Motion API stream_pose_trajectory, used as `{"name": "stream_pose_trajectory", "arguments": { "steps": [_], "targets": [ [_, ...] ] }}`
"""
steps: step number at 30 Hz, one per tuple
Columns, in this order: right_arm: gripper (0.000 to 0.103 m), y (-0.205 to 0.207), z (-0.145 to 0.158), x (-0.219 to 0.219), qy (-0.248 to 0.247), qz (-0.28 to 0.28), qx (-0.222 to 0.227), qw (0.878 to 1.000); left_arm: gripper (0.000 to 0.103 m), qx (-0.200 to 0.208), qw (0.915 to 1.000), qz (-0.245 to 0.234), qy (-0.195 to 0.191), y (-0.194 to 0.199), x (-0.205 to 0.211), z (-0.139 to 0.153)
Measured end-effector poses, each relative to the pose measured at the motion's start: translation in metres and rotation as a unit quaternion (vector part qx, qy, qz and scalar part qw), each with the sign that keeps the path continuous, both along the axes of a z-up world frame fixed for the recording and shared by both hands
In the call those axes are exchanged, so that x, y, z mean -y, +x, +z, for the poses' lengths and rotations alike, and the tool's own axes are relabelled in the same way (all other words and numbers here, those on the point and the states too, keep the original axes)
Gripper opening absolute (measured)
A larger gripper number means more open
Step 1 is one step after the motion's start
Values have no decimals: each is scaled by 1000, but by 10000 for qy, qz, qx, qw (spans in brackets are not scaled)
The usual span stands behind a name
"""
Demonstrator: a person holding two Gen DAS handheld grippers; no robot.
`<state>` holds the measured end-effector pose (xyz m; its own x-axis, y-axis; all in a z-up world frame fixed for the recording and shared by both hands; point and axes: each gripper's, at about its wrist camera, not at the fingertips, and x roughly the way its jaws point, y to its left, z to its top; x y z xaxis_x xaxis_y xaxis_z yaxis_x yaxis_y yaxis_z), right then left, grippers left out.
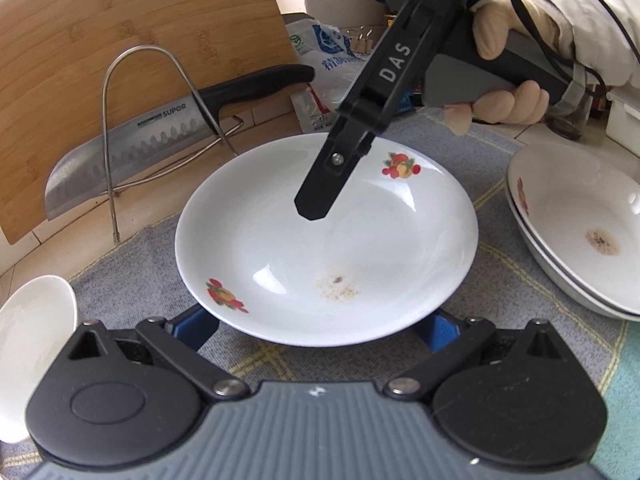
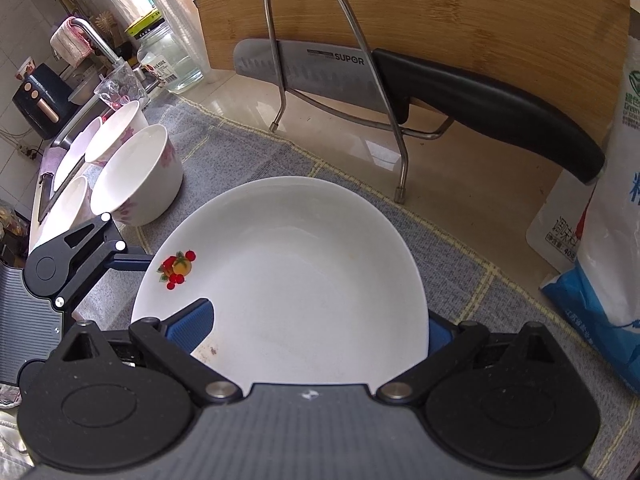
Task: Organize plates and bowls
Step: 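Lift and carry the plate toward the plate stack with the right tool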
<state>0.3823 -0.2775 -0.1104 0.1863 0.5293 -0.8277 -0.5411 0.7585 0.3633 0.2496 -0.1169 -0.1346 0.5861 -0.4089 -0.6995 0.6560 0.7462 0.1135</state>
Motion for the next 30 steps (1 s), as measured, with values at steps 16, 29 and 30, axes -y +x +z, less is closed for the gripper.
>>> {"name": "stream_pose_trajectory", "arguments": {
  "steps": [16, 29, 30],
  "targets": [
    [103, -47, 48, 15, -38, -219, 388, 9990, 101, -17, 9995, -253, -175, -32, 7, 45],
    [103, -123, 64, 47, -96, -823, 507, 9953, 101, -41, 9959, -878, -201, -74, 28, 57],
    [103, -128, 64, 50, -105, -869, 510, 9949, 101, -43, 9955, -926, -199, -77, 29, 58]
  ]
}}
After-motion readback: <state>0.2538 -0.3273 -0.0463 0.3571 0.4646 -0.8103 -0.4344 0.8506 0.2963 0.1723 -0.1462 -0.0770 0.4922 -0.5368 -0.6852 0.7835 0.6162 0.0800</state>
